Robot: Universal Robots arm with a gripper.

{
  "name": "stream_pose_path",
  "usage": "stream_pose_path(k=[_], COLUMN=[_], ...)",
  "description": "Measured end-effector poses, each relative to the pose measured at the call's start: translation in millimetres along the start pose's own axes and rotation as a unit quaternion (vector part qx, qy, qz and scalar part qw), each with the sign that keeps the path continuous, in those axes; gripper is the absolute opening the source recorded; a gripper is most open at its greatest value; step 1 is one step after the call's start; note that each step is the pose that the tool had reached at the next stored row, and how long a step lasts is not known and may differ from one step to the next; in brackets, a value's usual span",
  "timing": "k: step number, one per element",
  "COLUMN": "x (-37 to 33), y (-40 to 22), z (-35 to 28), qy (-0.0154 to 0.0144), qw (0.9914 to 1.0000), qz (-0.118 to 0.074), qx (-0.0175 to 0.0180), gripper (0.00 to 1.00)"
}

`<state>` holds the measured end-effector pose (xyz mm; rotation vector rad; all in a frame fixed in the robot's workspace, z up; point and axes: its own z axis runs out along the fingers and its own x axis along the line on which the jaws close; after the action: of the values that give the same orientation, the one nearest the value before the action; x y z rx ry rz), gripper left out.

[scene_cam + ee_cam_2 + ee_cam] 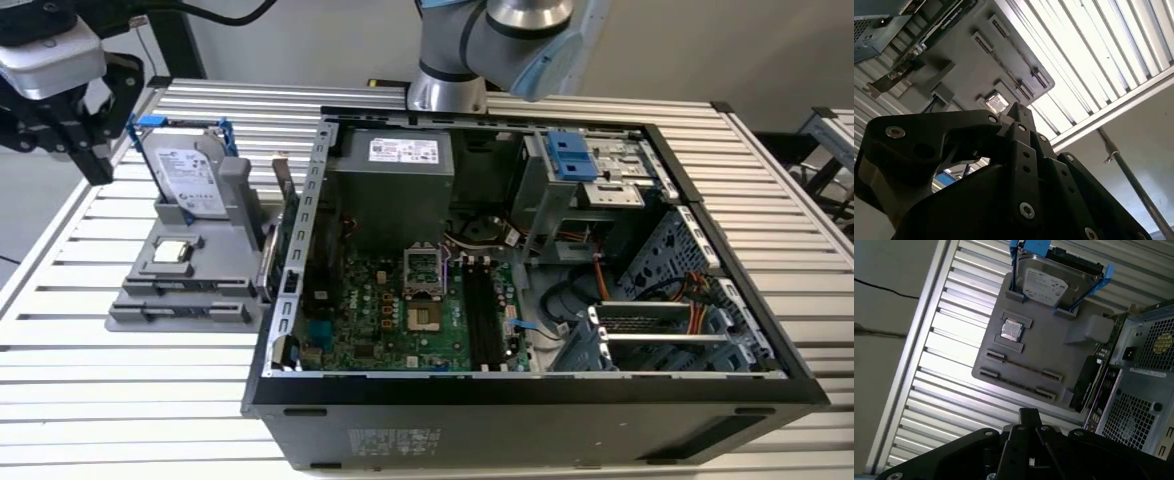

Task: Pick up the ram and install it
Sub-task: 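Reach for the ram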

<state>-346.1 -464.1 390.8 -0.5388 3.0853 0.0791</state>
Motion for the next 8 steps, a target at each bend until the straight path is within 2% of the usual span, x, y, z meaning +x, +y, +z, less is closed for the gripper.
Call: stream_pose_path(k=[4,6,8], x=[0.0,0.0,0.0], y=[0.0,0.0,0.0], z=[0.0,0.0,0.0], qy=[0.0017,0.0026,0.0035], qw=[0.99936,0.99856,0.99739], qz=[-0.036,-0.054,-0.072], qx=[-0.0005,-0.0008,-0.0011], gripper=[0.00,0.00,0.00])
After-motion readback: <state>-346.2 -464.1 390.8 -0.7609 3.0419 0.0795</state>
